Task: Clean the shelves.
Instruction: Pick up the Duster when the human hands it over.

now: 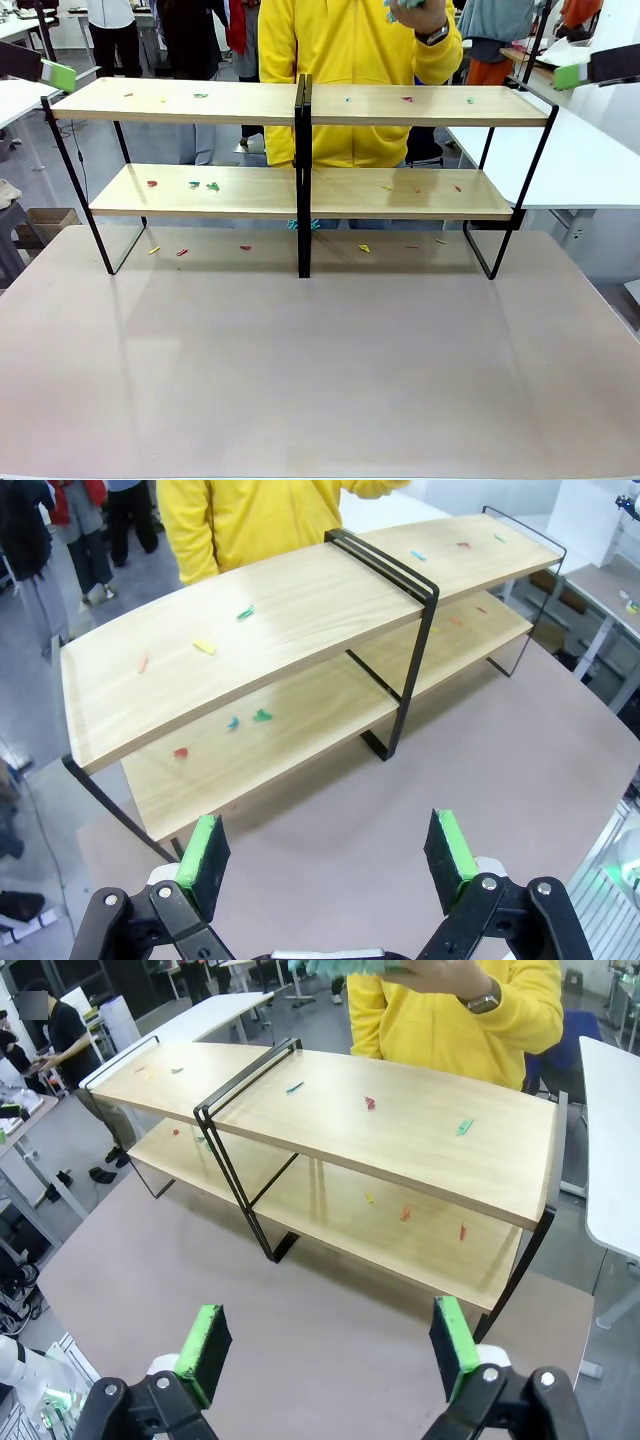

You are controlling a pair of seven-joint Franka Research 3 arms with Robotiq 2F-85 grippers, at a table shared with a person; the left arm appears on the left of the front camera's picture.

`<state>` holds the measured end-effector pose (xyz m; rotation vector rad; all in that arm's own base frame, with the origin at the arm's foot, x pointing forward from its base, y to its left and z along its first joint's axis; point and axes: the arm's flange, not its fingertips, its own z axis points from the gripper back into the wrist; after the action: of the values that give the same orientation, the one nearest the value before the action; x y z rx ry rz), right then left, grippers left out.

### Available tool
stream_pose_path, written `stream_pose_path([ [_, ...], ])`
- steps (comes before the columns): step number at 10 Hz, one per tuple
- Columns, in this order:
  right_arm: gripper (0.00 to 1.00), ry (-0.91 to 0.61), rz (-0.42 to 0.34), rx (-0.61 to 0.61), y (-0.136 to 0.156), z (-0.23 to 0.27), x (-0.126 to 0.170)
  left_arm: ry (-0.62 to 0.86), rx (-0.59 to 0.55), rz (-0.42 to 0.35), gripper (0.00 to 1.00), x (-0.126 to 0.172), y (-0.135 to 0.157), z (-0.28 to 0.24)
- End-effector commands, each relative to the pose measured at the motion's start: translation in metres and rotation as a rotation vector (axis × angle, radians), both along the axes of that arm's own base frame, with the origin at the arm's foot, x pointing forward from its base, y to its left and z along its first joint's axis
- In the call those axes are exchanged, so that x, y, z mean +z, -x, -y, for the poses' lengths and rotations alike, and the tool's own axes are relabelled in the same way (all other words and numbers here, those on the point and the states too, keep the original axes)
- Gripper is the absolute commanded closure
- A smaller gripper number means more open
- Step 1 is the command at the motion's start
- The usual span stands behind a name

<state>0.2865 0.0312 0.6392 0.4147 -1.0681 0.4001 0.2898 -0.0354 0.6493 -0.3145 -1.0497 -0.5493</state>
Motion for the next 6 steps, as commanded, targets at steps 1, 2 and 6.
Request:
stream_pose_path([
  [1, 0.0, -0.033, -0.026, -0.02, -0.001, 0.001, -0.012, 0.001, -0.005, 0.004, 0.0, 0.0, -0.001, -0.002],
  [2, 0.0, -0.042, -0.032, -0.027, -0.003, 0.003, -0.013, 0.001, -0.005, 0.004, 0.0, 0.0, -0.001, -0.002],
  [6, 0.0, -0.017, -0.039, -0.032, -0.007, 0.004, -0.007, 0.001, -0.005, 0.004, 0.0, 0.0, -0.001, -0.002],
])
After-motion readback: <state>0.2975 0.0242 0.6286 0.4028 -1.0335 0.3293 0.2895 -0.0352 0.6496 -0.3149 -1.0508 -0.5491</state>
